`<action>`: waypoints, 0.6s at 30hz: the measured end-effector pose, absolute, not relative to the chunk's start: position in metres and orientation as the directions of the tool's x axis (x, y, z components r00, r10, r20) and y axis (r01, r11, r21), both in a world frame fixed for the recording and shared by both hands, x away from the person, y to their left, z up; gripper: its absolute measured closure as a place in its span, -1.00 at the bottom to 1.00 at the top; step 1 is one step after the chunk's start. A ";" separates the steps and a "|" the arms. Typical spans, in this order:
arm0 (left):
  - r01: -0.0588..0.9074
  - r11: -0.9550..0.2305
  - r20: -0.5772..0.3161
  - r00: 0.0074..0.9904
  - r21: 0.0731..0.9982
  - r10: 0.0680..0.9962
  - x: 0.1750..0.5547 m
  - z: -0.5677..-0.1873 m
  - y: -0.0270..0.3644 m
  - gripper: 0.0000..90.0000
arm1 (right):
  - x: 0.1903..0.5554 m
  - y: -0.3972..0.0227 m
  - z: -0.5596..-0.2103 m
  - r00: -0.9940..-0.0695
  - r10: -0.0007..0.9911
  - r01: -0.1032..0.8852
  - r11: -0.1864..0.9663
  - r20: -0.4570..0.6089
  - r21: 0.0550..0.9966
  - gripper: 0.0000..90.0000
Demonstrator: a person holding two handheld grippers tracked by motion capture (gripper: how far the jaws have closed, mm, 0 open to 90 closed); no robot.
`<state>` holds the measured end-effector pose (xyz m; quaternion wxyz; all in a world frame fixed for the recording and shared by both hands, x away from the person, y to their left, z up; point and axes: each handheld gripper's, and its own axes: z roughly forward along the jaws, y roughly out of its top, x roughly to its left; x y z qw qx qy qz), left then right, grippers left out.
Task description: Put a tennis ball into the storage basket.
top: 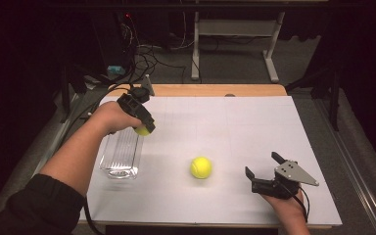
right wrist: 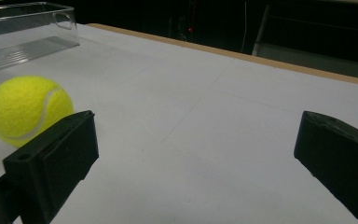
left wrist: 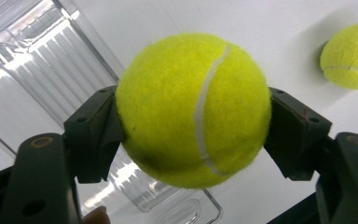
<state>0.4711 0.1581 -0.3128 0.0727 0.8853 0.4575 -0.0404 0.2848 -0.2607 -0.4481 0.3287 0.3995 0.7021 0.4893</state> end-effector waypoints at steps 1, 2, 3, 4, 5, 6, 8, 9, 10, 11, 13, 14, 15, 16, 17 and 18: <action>0.819 -0.567 -0.137 0.574 0.090 0.807 0.471 -0.312 0.160 -0.39 | 0.285 -0.261 -0.448 -0.465 0.883 0.239 0.202 -0.071 0.950 -1.00; 0.821 -0.564 -0.137 0.571 0.091 0.809 0.472 -0.312 0.162 -0.39 | 0.285 -0.261 -0.448 -0.464 0.883 0.239 0.202 -0.070 0.950 -1.00; 0.823 -0.560 -0.135 0.568 0.090 0.812 0.472 -0.312 0.163 -0.39 | 0.285 -0.261 -0.448 -0.464 0.883 0.238 0.202 -0.071 0.950 -1.00; 0.825 -0.559 -0.134 0.566 0.088 0.814 0.472 -0.312 0.164 -0.39 | 0.285 -0.261 -0.448 -0.464 0.883 0.239 0.202 -0.070 0.950 -1.00; 0.827 -0.555 -0.133 0.562 0.088 0.816 0.473 -0.312 0.166 -0.39 | 0.285 -0.261 -0.448 -0.464 0.883 0.239 0.202 -0.071 0.950 -1.00; 0.829 -0.553 -0.131 0.559 0.087 0.818 0.473 -0.312 0.168 -0.39 | 0.285 -0.261 -0.448 -0.464 0.883 0.238 0.203 -0.072 0.950 -1.00; 0.833 -0.547 -0.130 0.553 0.086 0.823 0.474 -0.312 0.170 -0.39 | 0.285 -0.261 -0.448 -0.464 0.883 0.238 0.202 -0.072 0.950 -1.00; 0.835 -0.543 -0.129 0.550 0.088 0.825 0.474 -0.312 0.172 -0.39 | 0.285 -0.261 -0.448 -0.464 0.883 0.239 0.202 -0.071 0.950 -1.00; 0.838 -0.539 -0.130 0.546 0.089 0.828 0.474 -0.312 0.173 -0.39 | 0.285 -0.261 -0.448 -0.464 0.883 0.240 0.202 -0.071 0.950 -1.00; 0.839 -0.537 -0.129 0.545 0.089 0.829 0.474 -0.312 0.175 -0.39 | 0.285 -0.261 -0.448 -0.464 0.883 0.239 0.203 -0.071 0.950 -1.00; 0.842 -0.533 -0.129 0.540 0.087 0.832 0.475 -0.312 0.177 -0.39 | 0.285 -0.261 -0.448 -0.464 0.883 0.240 0.203 -0.072 0.949 -1.00; 0.844 -0.528 -0.128 0.536 0.089 0.835 0.475 -0.312 0.179 -0.39 | 0.285 -0.261 -0.448 -0.464 0.883 0.240 0.203 -0.071 0.949 -1.00; 0.846 -0.526 -0.128 0.533 0.089 0.836 0.475 -0.312 0.180 -0.39 | 0.285 -0.261 -0.448 -0.464 0.883 0.240 0.203 -0.071 0.949 -1.00; 0.847 -0.524 -0.125 0.531 0.087 0.838 0.475 -0.312 0.181 -0.39 | 0.285 -0.261 -0.448 -0.464 0.883 0.239 0.203 -0.072 0.950 -1.00; 0.849 -0.521 -0.125 0.528 0.086 0.840 0.476 -0.312 0.182 -0.39 | 0.285 -0.261 -0.448 -0.464 0.883 0.239 0.202 -0.072 0.950 -1.00; 0.852 -0.517 -0.124 0.524 0.088 0.843 0.476 -0.312 0.183 -0.39 | 0.285 -0.261 -0.448 -0.464 0.883 0.240 0.202 -0.071 0.950 -1.00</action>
